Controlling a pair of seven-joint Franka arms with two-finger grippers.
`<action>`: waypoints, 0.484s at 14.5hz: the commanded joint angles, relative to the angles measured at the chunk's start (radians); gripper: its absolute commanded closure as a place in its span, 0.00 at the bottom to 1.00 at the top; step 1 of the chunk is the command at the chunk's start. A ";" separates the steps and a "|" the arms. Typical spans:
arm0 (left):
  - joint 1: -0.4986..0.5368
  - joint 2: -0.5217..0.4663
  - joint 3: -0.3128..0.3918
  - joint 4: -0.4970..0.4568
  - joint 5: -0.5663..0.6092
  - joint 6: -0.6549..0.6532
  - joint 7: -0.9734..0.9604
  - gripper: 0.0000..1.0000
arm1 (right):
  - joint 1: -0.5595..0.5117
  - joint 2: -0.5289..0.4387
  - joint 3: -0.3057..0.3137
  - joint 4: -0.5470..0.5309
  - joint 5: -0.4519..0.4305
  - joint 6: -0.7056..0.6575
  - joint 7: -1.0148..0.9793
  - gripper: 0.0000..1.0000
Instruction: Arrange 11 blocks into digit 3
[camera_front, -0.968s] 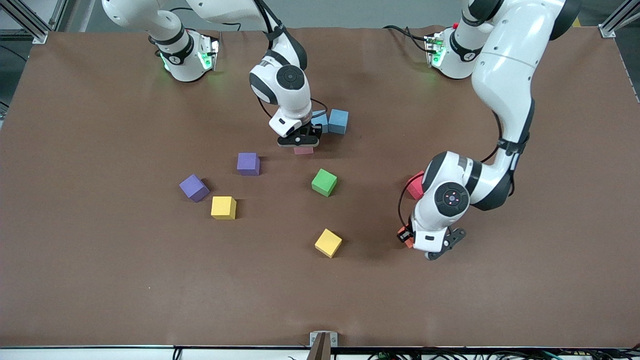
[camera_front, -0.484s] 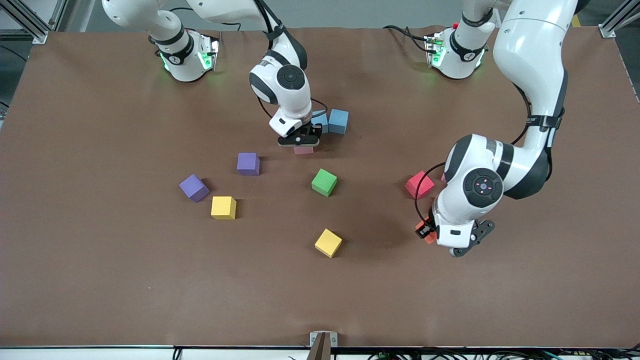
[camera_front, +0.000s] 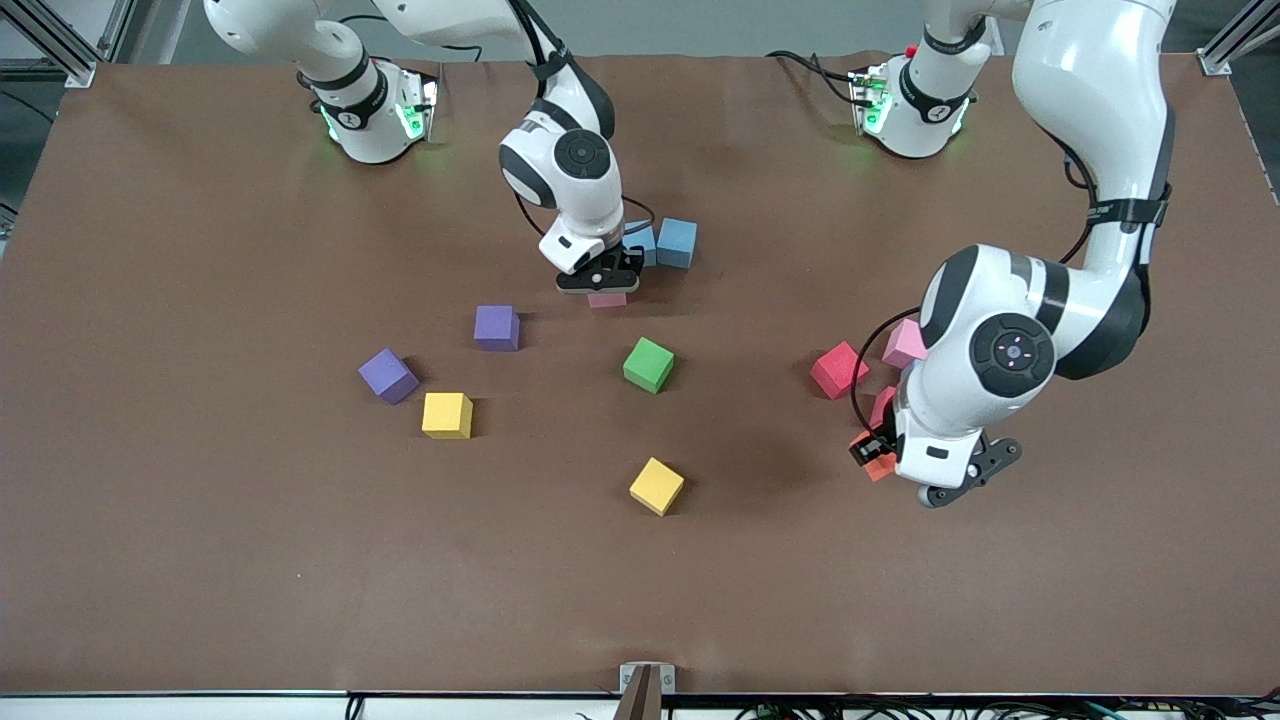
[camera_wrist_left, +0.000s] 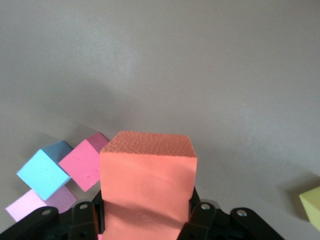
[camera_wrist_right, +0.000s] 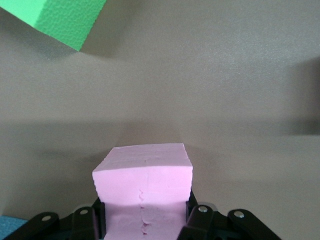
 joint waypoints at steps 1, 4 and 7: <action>0.042 -0.069 -0.022 -0.081 -0.038 -0.003 0.073 0.56 | 0.026 -0.010 -0.003 -0.042 0.012 -0.011 0.004 0.97; 0.071 -0.077 -0.053 -0.090 -0.039 -0.003 0.087 0.56 | 0.026 -0.008 -0.003 -0.042 0.012 -0.008 0.004 0.97; 0.072 -0.077 -0.053 -0.090 -0.039 -0.003 0.086 0.56 | 0.026 -0.005 -0.003 -0.039 0.012 -0.005 0.002 0.95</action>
